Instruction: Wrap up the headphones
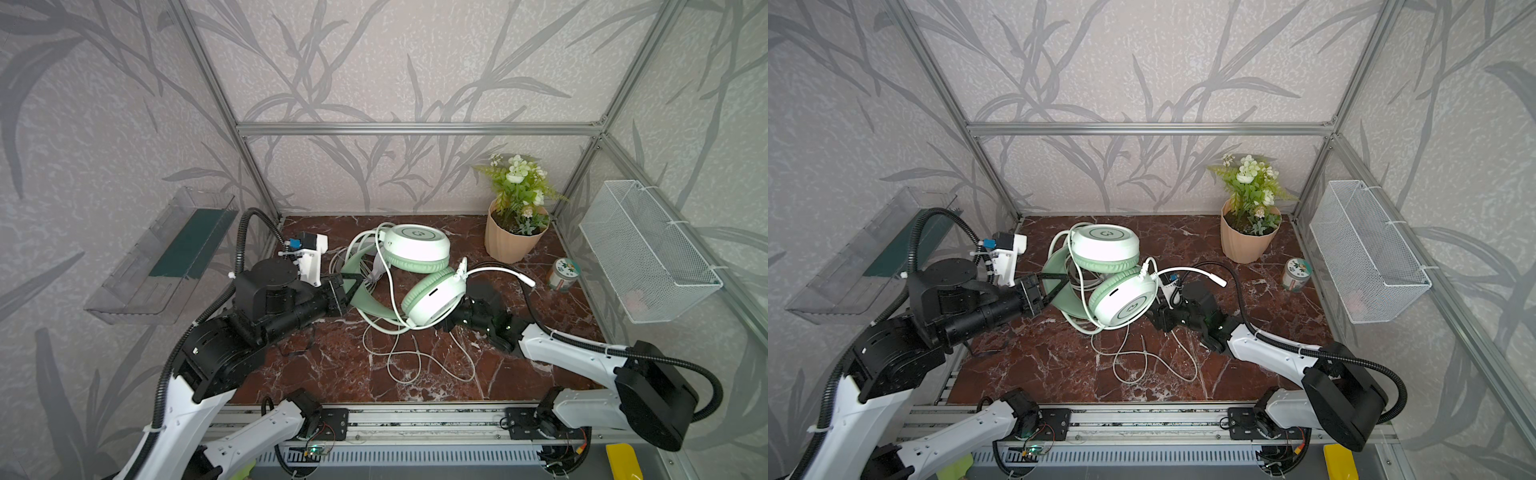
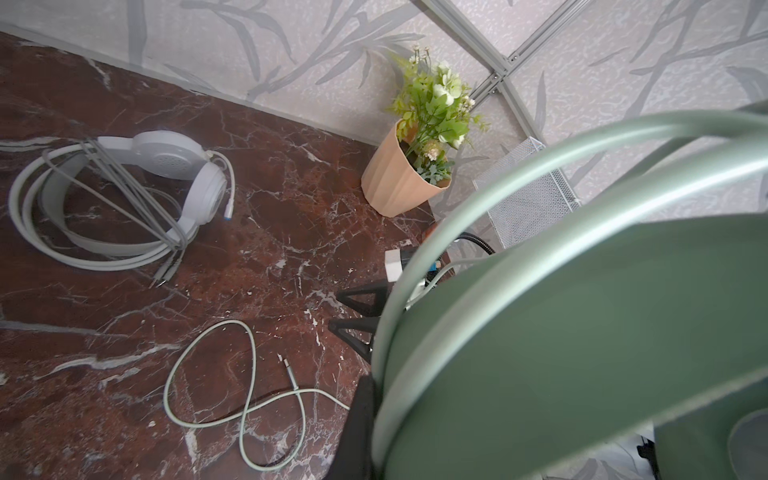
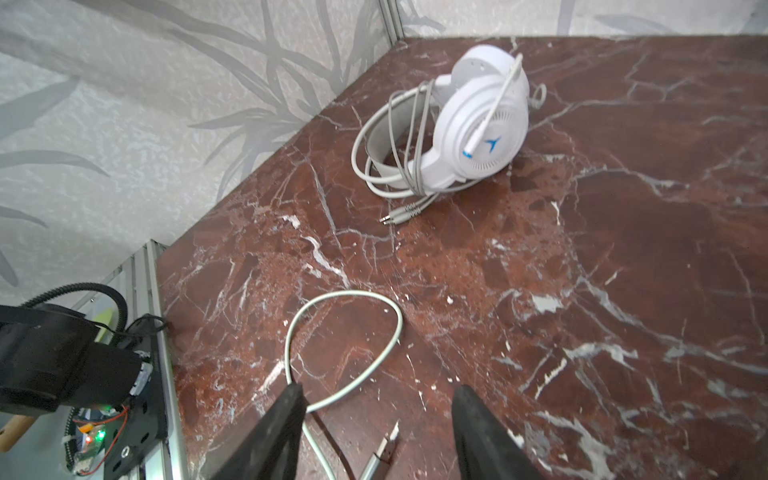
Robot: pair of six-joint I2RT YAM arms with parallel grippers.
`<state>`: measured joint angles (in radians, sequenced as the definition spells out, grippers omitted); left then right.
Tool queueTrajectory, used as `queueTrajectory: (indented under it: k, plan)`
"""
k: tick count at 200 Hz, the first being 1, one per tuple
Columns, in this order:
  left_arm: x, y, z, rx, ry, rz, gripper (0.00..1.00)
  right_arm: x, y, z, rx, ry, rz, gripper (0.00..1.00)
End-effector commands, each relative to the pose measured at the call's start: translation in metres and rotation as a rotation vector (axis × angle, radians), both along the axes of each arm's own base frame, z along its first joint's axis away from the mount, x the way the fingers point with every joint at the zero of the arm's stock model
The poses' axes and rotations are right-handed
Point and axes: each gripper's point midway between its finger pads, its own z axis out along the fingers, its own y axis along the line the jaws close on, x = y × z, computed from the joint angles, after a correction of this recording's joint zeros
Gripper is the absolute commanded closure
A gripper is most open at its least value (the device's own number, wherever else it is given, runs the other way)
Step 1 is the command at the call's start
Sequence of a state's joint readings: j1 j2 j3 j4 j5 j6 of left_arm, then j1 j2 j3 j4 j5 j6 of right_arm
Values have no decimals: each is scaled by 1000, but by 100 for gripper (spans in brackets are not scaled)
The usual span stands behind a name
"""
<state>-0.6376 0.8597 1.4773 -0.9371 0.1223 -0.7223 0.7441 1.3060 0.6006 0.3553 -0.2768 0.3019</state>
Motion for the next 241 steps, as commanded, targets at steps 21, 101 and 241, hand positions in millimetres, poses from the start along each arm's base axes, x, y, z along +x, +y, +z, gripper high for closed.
queueTrajectory:
  k: [21,101,241]
  plan:
    - [12,11,24,-21,-50,80,100,-22,-7,-9,-15,13,-2,35]
    - [36,13,-1,-83,75,101,100,-64,-24,-50,-60,100,13,26]
    - [77,51,-43,-12,201,236,100,-104,-44,-43,-151,40,-7,100]
